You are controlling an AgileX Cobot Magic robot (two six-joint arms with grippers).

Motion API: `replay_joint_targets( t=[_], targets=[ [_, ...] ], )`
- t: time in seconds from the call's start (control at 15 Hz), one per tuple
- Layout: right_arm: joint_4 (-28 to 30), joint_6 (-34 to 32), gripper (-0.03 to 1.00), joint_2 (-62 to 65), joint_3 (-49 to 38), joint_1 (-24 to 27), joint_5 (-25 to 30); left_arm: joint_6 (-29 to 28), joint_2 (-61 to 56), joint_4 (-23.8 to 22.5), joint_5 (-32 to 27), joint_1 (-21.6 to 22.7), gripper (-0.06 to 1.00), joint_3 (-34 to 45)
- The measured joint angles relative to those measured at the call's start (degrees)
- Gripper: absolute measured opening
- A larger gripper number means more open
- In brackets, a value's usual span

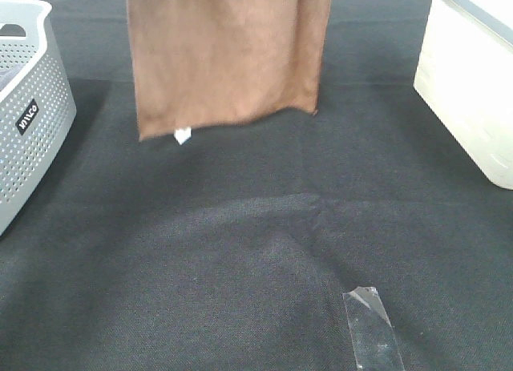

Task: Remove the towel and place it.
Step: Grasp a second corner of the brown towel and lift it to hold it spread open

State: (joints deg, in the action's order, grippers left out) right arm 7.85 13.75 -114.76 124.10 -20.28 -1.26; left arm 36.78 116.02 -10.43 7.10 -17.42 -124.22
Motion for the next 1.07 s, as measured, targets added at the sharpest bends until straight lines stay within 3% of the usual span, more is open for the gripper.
replay_joint_targets(
  t=[0.2, 0.4, 1.07],
  targets=[
    [0.00, 0.00, 0.00, -2.69, 0.69, 1.55, -6.19, 0.00, 7.51, 0.00, 2.35, 1.60, 0.00, -8.71],
    [0.00, -0.86, 0.00, -4.24, 0.86, 3.44, -7.68, 0.00, 13.41, -0.17, 1.55, 2.75, 0.00, -16.16],
    [0.00, -3.44, 0.00, -6.02, 1.09, 3.44, -7.62, -0.06, 14.61, -2.12, -3.21, 2.75, 0.00, -17.25]
  ],
)
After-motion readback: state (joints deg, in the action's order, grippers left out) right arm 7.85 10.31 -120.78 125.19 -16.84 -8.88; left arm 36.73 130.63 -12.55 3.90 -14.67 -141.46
